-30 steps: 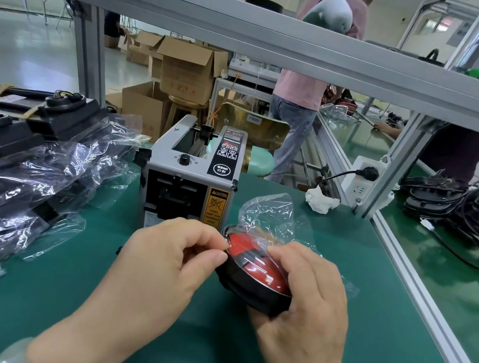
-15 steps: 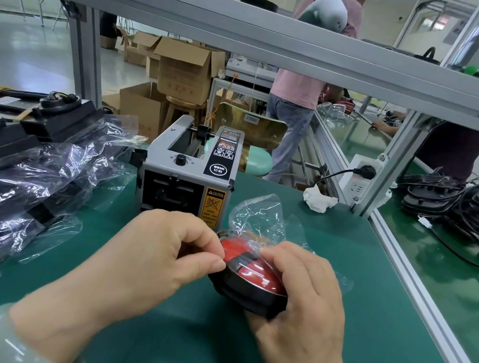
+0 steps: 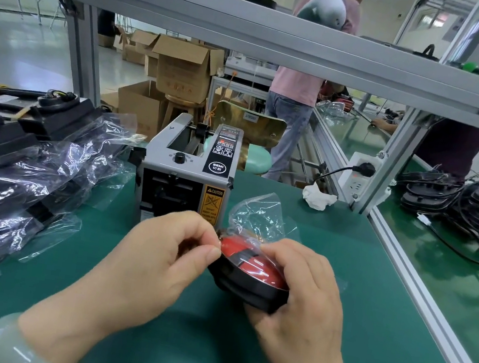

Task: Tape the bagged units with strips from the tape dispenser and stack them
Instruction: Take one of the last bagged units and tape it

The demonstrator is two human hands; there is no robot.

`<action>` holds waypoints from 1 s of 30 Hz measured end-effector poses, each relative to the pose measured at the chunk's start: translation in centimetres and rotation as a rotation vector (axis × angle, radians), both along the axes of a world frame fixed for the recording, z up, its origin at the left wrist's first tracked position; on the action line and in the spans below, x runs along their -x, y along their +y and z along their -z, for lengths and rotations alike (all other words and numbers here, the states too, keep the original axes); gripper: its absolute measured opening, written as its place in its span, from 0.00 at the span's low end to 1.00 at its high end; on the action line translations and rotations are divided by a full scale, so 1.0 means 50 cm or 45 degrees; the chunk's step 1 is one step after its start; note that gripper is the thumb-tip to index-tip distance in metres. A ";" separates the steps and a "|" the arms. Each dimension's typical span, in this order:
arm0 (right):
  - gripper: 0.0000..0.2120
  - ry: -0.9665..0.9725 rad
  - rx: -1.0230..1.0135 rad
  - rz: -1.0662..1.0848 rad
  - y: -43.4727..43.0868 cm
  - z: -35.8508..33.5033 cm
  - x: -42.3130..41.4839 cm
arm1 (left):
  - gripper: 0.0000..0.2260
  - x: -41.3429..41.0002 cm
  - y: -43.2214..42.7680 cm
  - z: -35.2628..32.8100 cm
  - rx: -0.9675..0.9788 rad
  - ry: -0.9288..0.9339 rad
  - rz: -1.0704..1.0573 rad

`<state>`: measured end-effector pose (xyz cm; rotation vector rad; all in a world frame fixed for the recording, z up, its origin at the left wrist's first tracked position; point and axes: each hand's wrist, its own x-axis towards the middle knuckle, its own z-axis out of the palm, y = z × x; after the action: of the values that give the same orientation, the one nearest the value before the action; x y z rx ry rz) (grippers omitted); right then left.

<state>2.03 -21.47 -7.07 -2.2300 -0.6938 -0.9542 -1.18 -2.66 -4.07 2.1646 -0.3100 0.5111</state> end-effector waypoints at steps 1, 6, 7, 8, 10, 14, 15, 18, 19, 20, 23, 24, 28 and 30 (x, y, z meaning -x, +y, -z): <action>0.20 0.010 -0.011 0.004 0.000 -0.001 0.001 | 0.10 -0.001 -0.001 0.003 0.097 0.014 -0.020; 0.23 0.040 -0.039 0.056 -0.002 0.000 0.002 | 0.09 -0.001 -0.012 0.012 0.243 0.052 -0.018; 0.24 0.045 -0.040 0.066 -0.002 0.000 0.002 | 0.11 0.000 -0.017 0.013 0.260 0.039 -0.036; 0.25 0.052 -0.041 0.074 -0.002 0.000 0.002 | 0.12 0.000 -0.021 0.015 0.271 0.009 -0.066; 0.25 0.064 -0.046 0.088 -0.001 -0.001 0.003 | 0.12 0.003 -0.029 0.016 0.273 -0.048 -0.126; 0.24 0.060 -0.040 0.103 0.001 0.001 0.005 | 0.08 0.007 -0.035 0.008 0.255 -0.008 -0.168; 0.24 0.057 -0.038 0.103 0.001 0.001 0.005 | 0.07 0.006 -0.034 0.003 0.273 0.036 -0.169; 0.21 0.043 -0.029 0.082 0.003 -0.001 0.007 | 0.05 0.002 -0.031 -0.009 0.317 0.172 -0.137; 0.20 0.040 -0.024 0.077 0.004 -0.001 0.008 | 0.07 0.001 -0.029 -0.011 0.285 0.190 -0.126; 0.20 0.036 -0.018 0.073 0.004 -0.001 0.008 | 0.08 0.000 -0.027 -0.013 0.242 0.202 -0.117; 0.22 0.022 -0.001 0.070 0.004 0.000 0.007 | 0.10 0.004 -0.021 -0.017 0.133 0.218 -0.082; 0.23 0.017 0.001 0.075 0.004 0.000 0.007 | 0.10 0.006 -0.020 -0.016 0.106 0.212 -0.073; 0.25 0.014 -0.003 0.093 0.004 0.001 0.006 | 0.09 0.019 -0.022 -0.014 -0.013 0.046 -0.044; 0.25 0.021 -0.007 0.095 0.004 0.002 0.006 | 0.10 0.022 -0.023 -0.015 -0.090 -0.029 -0.032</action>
<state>1.71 -21.26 -7.16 -2.2706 -0.6035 -0.9715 -2.27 -3.81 -3.32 2.2348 -0.3184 0.5466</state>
